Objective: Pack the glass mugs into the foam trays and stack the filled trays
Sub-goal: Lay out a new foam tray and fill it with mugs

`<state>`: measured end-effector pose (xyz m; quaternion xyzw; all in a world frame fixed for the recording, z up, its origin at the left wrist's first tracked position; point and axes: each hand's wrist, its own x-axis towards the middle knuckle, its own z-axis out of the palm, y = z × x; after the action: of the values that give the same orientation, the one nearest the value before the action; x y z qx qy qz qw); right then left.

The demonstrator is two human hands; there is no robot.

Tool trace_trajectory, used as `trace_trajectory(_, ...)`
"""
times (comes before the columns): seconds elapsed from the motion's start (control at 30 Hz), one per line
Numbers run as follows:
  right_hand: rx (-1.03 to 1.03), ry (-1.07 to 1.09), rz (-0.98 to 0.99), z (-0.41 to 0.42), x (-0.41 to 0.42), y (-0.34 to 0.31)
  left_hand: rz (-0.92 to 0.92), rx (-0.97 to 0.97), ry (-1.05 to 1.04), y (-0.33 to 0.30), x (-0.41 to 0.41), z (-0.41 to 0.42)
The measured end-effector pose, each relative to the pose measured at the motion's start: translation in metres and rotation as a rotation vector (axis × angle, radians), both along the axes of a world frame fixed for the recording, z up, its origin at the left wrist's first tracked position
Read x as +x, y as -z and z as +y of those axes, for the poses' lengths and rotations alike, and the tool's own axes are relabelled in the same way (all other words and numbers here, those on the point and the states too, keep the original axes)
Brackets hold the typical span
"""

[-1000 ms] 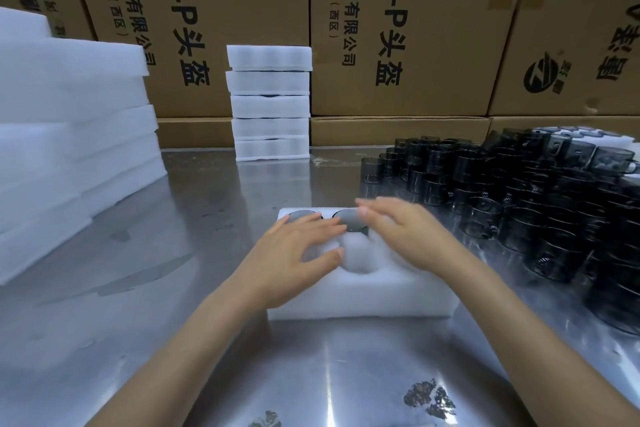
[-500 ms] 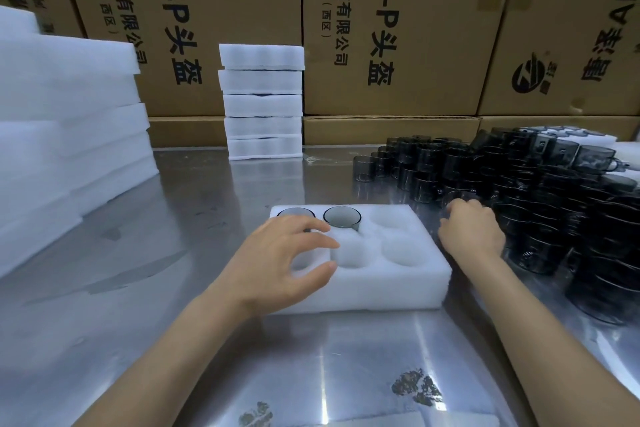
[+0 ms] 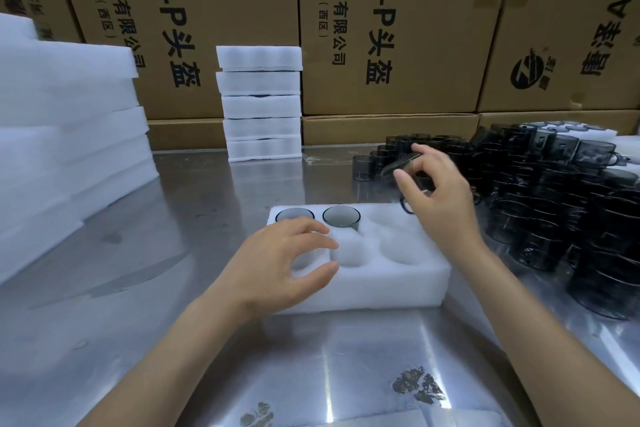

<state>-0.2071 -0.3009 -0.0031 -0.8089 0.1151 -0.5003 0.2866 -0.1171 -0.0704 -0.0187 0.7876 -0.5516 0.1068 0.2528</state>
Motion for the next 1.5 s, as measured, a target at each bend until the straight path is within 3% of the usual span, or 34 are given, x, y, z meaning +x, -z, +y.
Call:
trace_trajectory(0.1,-0.091,-0.037,0.133,0.001,0.003,0.006,0.004,0.012,-0.002,0.0,0.0,-0.001)
trace_trajectory(0.53,-0.083,-0.065,0.402,0.0,-0.003,0.003,0.007,0.009,-0.019,0.0,-0.001,-0.002)
trace_trajectory(0.67,-0.161,-0.039,0.583,0.004,0.001,0.006,0.012,0.006,-0.024,0.0,-0.001,-0.001)
trace_trajectory(0.8,-0.135,-0.054,0.571,0.002,0.001,0.008,0.017,0.005,-0.025,0.0,0.0,-0.001)
trace_trajectory(1.0,0.045,-0.161,0.367,-0.005,-0.008,0.007,0.033,0.001,-0.012,-0.003,-0.003,-0.003)
trace_trajectory(1.2,-0.049,-0.177,0.483,-0.013,-0.022,0.014,0.03,0.118,0.043,-0.015,-0.004,-0.028)
trace_trajectory(1.5,-0.018,-0.194,0.627,-0.007,-0.02,0.013,0.105,0.282,0.106,-0.015,0.005,-0.066)
